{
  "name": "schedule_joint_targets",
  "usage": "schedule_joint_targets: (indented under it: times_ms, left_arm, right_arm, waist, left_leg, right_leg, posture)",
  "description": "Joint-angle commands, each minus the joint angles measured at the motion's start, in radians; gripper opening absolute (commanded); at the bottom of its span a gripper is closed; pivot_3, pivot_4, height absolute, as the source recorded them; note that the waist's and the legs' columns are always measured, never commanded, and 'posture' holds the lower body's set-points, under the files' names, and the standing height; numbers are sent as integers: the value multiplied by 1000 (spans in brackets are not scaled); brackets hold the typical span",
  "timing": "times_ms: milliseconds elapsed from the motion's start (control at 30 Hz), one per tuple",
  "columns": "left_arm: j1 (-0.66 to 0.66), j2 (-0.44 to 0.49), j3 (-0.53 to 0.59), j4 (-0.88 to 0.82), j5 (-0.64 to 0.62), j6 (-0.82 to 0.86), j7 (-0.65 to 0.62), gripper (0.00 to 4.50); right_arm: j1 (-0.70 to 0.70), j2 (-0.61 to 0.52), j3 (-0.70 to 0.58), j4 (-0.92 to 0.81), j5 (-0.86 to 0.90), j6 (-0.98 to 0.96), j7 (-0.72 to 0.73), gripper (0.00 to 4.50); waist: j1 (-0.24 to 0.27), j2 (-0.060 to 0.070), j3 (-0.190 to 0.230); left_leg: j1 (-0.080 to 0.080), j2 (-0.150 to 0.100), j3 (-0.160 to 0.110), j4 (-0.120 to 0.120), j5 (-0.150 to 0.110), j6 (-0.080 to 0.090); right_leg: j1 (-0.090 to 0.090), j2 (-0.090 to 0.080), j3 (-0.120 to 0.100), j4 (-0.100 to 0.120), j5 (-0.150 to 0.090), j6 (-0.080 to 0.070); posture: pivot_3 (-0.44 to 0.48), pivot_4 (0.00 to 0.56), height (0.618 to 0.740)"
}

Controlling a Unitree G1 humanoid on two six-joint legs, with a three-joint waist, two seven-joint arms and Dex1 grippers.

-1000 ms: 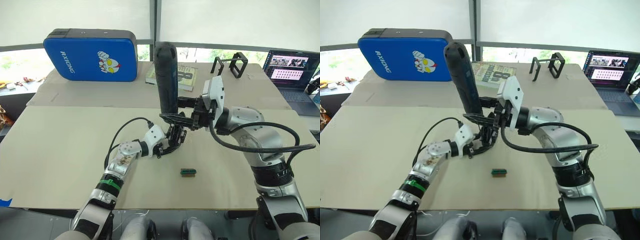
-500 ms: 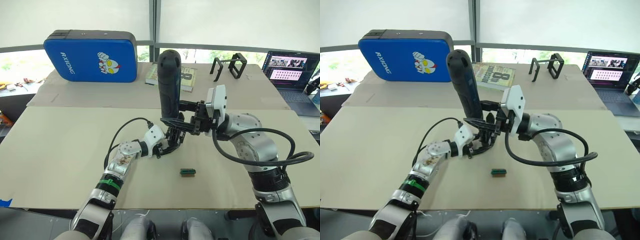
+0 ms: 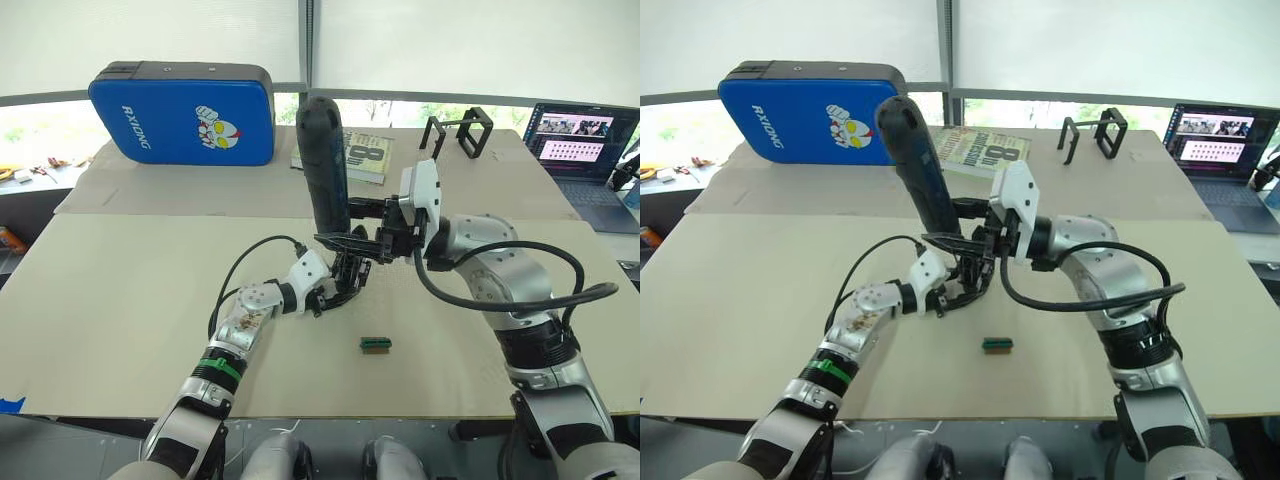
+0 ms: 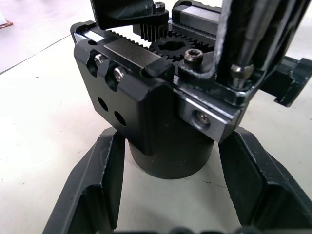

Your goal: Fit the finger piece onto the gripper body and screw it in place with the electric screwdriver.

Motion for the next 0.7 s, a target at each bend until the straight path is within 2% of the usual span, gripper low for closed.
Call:
schedule_joint_targets:
  times_ms: [33, 267, 500, 700]
  left_arm:
    - [-29, 4, 15, -48, -22, -36, -14, 2312]
    - [-39, -5, 14, -36, -21, -43, -11, 2312]
    - [-37, -1, 15, -36, -21, -46, -12, 2312]
    - [-39, -2, 16, -36, -22, -47, -8, 2312]
  right_arm:
    - [34, -80, 58, 139, -128, 73, 31, 1915]
    - [36, -94, 77, 180, -156, 20, 68, 1915]
    - [74, -83, 62, 194, -163, 49, -11, 1915]
    - [106, -97, 43, 168, -140, 146, -76, 1915]
  waist:
    - [0, 0, 0]
    - [2, 0, 0]
    - [1, 0, -2]
    - [1, -1, -5]
  left_leg:
    - [0, 0, 0, 0, 0, 0]
    - [0, 0, 0, 0, 0, 0]
    - [0, 0, 0, 0, -1, 0]
    - [1, 0, 0, -2, -1, -1]
  right_leg:
    - [0, 0, 0, 0, 0, 0]
    - [0, -1, -1, -1, 0, 0]
    - [0, -2, 0, -1, 0, 0]
    - [1, -2, 0, -1, 1, 0]
  posture:
    - [0, 150, 740]
    - [0, 150, 740]
    - [0, 150, 740]
    - [0, 150, 740]
